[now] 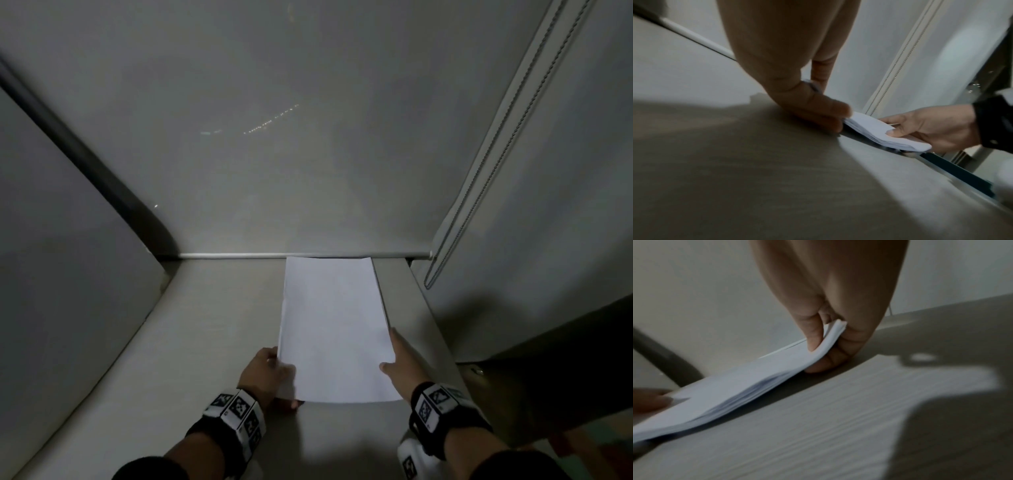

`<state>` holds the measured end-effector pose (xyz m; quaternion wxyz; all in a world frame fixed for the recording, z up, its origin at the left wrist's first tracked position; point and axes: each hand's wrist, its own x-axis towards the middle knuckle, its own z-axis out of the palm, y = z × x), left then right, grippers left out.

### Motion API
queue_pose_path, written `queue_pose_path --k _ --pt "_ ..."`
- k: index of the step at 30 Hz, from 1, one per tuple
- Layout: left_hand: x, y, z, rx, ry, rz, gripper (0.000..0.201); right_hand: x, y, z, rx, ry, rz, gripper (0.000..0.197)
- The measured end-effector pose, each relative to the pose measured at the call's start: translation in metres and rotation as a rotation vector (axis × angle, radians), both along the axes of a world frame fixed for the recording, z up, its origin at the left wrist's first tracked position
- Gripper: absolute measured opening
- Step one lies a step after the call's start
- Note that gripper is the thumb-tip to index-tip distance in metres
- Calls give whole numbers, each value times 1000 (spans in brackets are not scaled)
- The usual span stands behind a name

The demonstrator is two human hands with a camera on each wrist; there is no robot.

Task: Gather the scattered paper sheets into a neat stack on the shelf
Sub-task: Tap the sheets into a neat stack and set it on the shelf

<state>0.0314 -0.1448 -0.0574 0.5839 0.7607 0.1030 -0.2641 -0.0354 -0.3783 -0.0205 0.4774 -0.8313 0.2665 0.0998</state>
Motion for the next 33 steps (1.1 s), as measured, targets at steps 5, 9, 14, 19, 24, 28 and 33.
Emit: queue_pose_path --k 5,9,14,19,24,28,33 --pt "-5 2 3 240 -113 -1 32 6 6 5 -69 70 64 72" --pt "-7 0 12 526 -201 -146 38 11 4 5 -152 41 138 67" --pt "-8 2 12 569 -191 -197 36 16 3 5 -288 182 120 68" --pt "-9 0 16 599 -241 -220 36 9 1 -11 -464 -25 -91 10" --pt "-11 4 17 664 -343 -282 39 3 5 -23 -358 -78 -161 20" --pt "-9 3 15 702 -385 -342 41 1 9 -20 -271 -20 -200 40" --pt "-7 2 14 789 -408 -387 40 -1 9 -18 -244 22 -184 46"
